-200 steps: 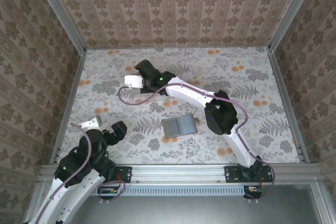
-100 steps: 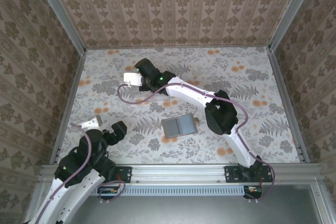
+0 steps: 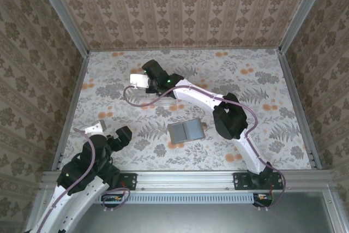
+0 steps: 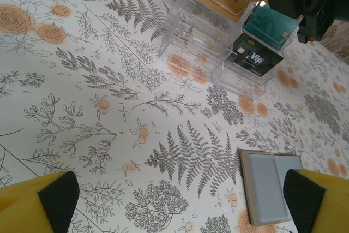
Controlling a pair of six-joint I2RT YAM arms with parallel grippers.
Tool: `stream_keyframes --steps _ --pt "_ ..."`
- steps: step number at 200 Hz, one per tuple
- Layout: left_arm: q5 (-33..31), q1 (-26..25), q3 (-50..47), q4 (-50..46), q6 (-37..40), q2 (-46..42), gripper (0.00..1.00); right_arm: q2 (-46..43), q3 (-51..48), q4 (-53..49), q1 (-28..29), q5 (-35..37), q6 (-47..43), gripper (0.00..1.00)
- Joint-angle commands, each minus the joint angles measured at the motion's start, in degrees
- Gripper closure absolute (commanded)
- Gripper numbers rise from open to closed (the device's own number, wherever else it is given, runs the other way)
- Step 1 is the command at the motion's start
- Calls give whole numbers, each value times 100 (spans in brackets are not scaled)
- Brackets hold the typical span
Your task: Take the credit cards out of the card holder
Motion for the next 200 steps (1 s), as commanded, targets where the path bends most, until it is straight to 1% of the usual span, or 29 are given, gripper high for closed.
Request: stream_keyframes --steps 1,28,46,67,82,97,107,134,148,173,200 --pt "-85 54 -71 -48 -54 -78 0 127 117 -302 -39 -168 89 100" --pt "-82 54 -80 -31 -67 -83 0 221 170 -355 -45 -171 97 100" --pt "-74 55 -79 -47 -64 -79 0 291 217 -366 -58 -124 111 97" --pt "-69 54 -80 -57 -79 -87 0 340 228 -248 -59 -42 139 86" --pt "-65 54 -80 -48 -63 -87 0 374 236 -124 -75 51 194 73" --pt "-77 54 -84 -56 -67 -84 0 422 283 6 -72 207 233 72" --pt "-67 54 -97 -56 -67 -90 0 465 298 115 -75 323 234 68" --pt "-65 54 -98 -65 -76 -106 0 589 383 499 -84 738 285 67" --pt "-65 53 -106 -59 -74 -109 0 628 418 669 -104 856 375 58" --pt "-41 58 -111 -57 -51 -101 0 662 472 894 -99 1118 481 58" --pt "19 54 -139 -5 14 -102 0 538 474 887 -161 1251 868 57"
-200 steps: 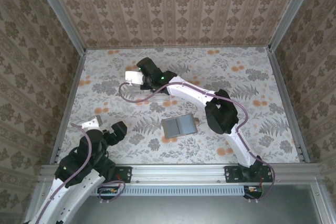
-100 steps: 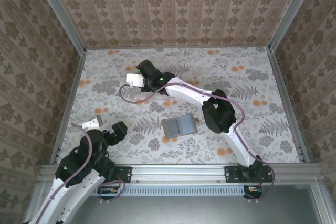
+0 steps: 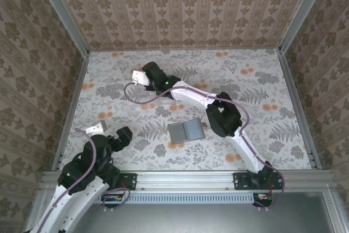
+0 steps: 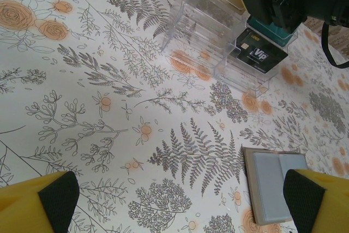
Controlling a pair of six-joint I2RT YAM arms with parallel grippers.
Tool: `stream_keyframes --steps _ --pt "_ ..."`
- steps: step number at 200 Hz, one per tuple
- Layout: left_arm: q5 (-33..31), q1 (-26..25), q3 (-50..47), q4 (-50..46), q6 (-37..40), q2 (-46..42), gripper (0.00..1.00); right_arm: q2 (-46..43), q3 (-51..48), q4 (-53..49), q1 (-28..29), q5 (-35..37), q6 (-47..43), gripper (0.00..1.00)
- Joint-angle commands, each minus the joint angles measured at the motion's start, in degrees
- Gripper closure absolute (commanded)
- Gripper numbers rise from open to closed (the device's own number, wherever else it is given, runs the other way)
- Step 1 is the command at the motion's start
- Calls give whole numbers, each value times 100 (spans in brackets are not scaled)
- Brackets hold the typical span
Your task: Take the credit cards out of the card holder
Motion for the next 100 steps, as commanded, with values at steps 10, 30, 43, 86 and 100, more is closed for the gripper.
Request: stream_keyframes --steps 10,30,43,86,100 --pt "40 50 -94 53 29 -97 0 -167 178 202 -89 375 603 54" --pt "132 50 -131 180 46 -81 0 -480 -157 247 -93 303 864 52" --pt "189 50 -135 237 58 -43 0 -784 -506 337 -86 233 1093 51" --pt "619 50 -196 693 188 329 0 -2073 -1887 488 -88 149 2270 50" --pt "759 50 -216 861 213 476 0 -2606 -2481 572 -87 47 2682 50"
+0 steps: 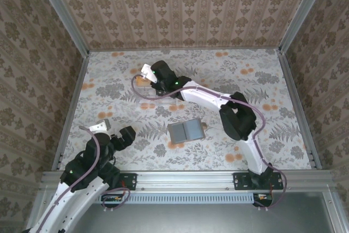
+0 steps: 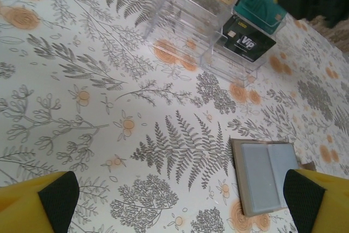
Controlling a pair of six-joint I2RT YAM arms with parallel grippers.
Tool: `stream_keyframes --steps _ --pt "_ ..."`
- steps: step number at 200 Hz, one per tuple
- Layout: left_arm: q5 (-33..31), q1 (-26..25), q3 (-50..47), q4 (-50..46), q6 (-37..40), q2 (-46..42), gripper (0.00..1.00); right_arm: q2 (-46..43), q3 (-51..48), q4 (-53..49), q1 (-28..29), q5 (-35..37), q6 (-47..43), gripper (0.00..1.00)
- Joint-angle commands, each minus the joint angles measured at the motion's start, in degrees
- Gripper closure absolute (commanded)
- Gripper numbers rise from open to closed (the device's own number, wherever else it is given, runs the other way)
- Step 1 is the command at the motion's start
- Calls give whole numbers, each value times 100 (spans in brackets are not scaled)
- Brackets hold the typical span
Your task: Take the credit cards out of the card holder
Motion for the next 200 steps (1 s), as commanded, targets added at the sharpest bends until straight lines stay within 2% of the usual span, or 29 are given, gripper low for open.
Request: stream_keyframes --steps 1,42,95,150,181,200 --pt "366 54 -67 453 163 227 0 -1033 -702 270 -12 -85 1037 50" --pt "984 50 -346 1389 113 759 1 -2515 -2447 410 -19 -127 2506 50" --pt "1643 -35 -809 3009 -373 1900 23 -3843 -3993 -318 -34 -424 4540 52" --pt "1275 -921 -826 4209 -612 3395 33 -4821 -5873 -69 -54 -943 5666 52" --pt "1333 -1179 -693 4855 -704 4321 41 -4956 -6711 395 -60 -1165 6072 57" --pt "1330 -1301 -550 5099 -700 4862 47 -4785 -6882 562 -68 -1265 6178 60"
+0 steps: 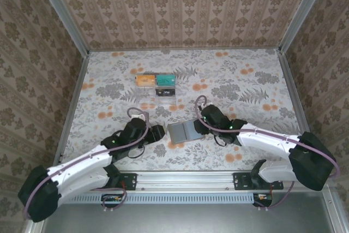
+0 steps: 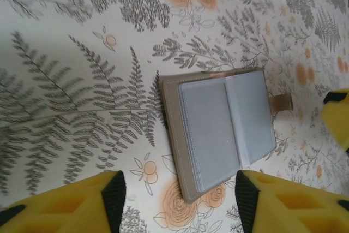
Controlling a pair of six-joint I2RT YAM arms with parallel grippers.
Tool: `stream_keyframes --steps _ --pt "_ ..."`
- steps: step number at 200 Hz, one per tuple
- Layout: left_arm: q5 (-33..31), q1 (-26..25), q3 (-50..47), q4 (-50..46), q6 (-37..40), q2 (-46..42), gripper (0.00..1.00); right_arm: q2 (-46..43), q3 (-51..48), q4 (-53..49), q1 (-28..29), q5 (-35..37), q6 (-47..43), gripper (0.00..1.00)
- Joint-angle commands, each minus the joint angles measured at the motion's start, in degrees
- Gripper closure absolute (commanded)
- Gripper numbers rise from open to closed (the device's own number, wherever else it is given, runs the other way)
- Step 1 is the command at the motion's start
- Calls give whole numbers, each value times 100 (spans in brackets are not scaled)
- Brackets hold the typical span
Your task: Take the credit cards out of the card holder
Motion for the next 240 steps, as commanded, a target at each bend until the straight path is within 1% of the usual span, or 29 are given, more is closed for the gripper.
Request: stream_keyframes --steps 1,11,28,31,52,69,92,112,137,184,240 --pt "-42 -151 245 674 -48 515 48 68 -203 407 -44 -284 461 60" --pt "-15 -196 304 815 -62 771 52 199 -203 418 -52 -259 483 64" --pt "58 -256 383 1035 -81 1135 57 404 -198 482 -74 -242 522 66" --pt "64 -260 407 1056 -74 1180 58 449 -195 485 -72 -247 546 67" --pt "78 -318 506 1191 -75 1470 60 631 -159 494 -88 -238 640 69" --pt "126 -349 574 1288 -64 1684 62 976 -166 555 -82 -316 725 70" --pt "239 -375 676 1449 -47 2000 69 1213 -198 610 -88 -418 855 72" --pt "335 -380 744 1577 -47 2272 70 1274 -257 715 -73 -573 943 73" --pt "342 -384 826 1575 -37 2542 73 1238 -307 748 -67 -646 989 73" --pt "91 -384 846 1221 -107 2605 75 1167 -332 723 -56 -632 998 72" --pt "130 -384 897 1186 -151 2836 75 1270 -343 820 -48 -699 1050 72"
